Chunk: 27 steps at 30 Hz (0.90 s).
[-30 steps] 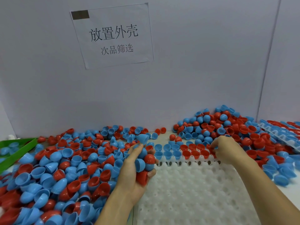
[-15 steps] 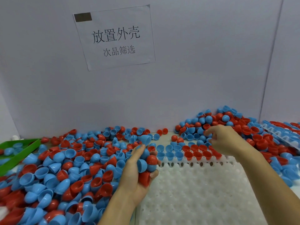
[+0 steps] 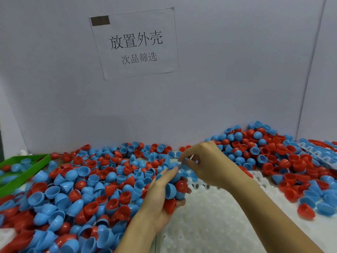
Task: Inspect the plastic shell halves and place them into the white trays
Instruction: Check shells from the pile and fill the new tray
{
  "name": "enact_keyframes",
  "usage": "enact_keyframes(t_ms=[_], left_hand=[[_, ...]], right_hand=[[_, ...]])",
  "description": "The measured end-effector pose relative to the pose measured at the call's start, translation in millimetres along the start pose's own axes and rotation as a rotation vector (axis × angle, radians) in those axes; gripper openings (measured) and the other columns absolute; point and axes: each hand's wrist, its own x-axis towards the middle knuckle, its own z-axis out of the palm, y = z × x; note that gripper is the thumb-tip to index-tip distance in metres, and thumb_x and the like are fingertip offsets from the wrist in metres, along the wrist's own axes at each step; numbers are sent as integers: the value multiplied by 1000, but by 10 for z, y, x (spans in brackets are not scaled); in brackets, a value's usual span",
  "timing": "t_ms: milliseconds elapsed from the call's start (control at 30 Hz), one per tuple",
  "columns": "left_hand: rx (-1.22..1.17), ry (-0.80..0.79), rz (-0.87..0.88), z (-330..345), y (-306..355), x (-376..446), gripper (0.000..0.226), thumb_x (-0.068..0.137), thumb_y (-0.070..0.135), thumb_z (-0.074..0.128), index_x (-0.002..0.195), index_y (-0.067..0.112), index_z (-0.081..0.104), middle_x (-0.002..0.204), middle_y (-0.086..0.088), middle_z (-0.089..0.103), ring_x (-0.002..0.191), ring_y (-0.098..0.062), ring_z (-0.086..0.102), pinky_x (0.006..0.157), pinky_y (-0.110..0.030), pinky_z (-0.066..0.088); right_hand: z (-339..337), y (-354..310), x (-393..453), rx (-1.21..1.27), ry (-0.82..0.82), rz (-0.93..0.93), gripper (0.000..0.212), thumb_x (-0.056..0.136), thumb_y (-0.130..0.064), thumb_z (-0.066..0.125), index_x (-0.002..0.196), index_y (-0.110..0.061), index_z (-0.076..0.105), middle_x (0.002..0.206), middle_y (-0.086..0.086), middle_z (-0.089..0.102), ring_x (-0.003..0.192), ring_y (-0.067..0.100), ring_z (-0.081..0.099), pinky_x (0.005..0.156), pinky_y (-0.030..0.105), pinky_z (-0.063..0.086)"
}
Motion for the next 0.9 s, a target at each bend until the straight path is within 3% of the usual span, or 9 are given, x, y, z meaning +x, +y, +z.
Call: enact_keyframes(t_ms=[133, 267, 433, 733, 900], left_hand=[[-56, 25, 26, 14, 15, -7, 57, 76, 34, 72, 123, 3, 60, 81, -12, 68, 59, -18, 64, 40, -24, 41], [-92, 55, 41, -9, 30, -4, 41, 89, 31, 67, 119, 3, 62, 83, -14, 67, 58, -18, 63, 39, -24, 42], [-83, 82, 43, -16, 20, 9, 43, 90, 30, 67, 125, 7, 62, 78, -12, 65, 55, -15, 58, 39, -24, 41], [-78, 139, 46, 5, 20, 4, 36, 93, 31, 66, 124, 12, 65, 78, -10, 70, 55, -15, 61, 40, -24, 43], [-61, 152, 43, -3, 17, 5, 35, 93, 33, 64, 123, 14, 65, 79, -11, 71, 56, -15, 61, 42, -24, 45]], right_hand=[[76, 39, -23, 30, -21, 65, 17, 96, -18, 63, 108, -22, 74, 98, -2, 76, 69, 2, 64, 69, 14, 56], [137, 50, -30, 71, 24, 137, 16, 95, -16, 61, 106, -15, 73, 90, 2, 77, 66, 8, 69, 58, 12, 54], [174, 58, -63, 83, -34, 134, 13, 94, -18, 61, 105, -17, 68, 80, 0, 75, 62, 11, 70, 66, 28, 62], [222, 32, -50, 43, -25, 29, 33, 94, -13, 66, 115, -32, 50, 110, -3, 69, 89, 11, 67, 72, 19, 57], [207, 16, -17, -34, -93, -49, 29, 93, -13, 66, 118, -28, 70, 114, -4, 69, 83, 3, 59, 68, 9, 47]])
